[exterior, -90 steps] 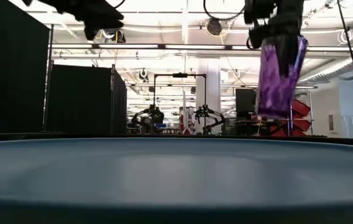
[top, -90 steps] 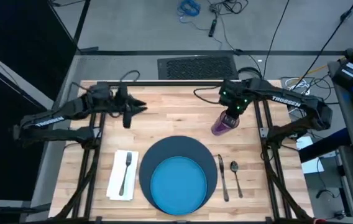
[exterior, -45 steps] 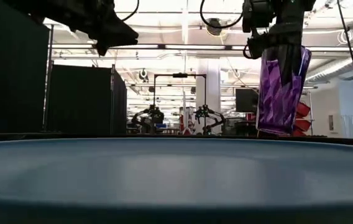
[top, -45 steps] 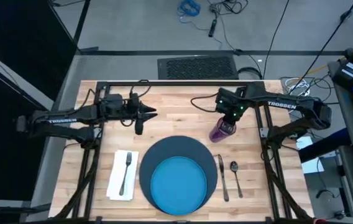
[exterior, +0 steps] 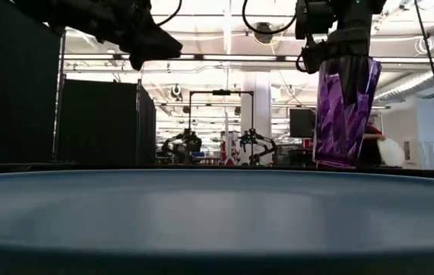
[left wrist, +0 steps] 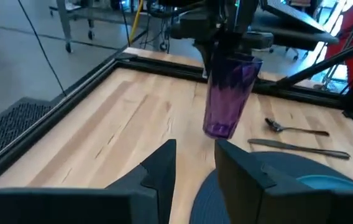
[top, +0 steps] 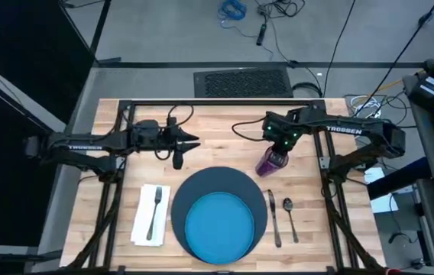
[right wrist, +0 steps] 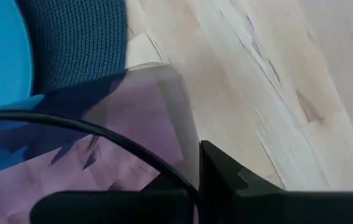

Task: Set table place
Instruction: Put the cup on the top right side of the table mat

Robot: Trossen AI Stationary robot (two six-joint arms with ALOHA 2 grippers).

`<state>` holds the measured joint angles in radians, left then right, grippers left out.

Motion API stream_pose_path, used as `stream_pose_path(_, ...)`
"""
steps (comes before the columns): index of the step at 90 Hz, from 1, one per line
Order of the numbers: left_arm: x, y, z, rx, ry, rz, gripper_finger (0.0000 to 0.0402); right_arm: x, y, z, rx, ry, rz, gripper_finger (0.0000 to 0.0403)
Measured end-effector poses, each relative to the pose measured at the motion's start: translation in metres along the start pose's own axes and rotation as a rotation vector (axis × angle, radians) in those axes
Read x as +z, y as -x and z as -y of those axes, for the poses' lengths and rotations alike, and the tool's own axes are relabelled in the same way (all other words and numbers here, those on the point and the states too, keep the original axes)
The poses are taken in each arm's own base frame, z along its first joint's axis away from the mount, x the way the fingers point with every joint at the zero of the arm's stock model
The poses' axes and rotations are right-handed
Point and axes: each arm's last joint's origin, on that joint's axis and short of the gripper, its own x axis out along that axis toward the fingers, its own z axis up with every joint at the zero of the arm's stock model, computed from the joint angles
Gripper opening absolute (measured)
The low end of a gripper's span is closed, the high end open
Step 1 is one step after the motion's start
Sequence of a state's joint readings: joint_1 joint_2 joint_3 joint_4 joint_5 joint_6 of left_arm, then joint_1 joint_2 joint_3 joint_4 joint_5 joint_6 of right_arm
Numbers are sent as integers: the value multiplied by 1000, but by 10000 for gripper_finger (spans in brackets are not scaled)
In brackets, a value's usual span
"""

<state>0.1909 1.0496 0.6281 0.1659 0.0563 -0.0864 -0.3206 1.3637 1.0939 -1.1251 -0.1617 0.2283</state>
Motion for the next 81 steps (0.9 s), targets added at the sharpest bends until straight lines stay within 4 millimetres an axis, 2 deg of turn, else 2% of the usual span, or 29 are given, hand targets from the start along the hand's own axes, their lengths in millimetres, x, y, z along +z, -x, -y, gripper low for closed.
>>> stream_pose_path(45, -1, 0, 0, 0, -4, -12, 94, 7, -23, 0, -36, -13, -117, 0)
stream_pose_path(60, -1, 0, 0, 0, -15, -15, 94, 8, -25, -3, -32, -31, -122, 2)
stream_pose_path(81, -1, 0, 0, 0, -15, -15, 94, 9, -25, -3, -36, -83, -120, 51)
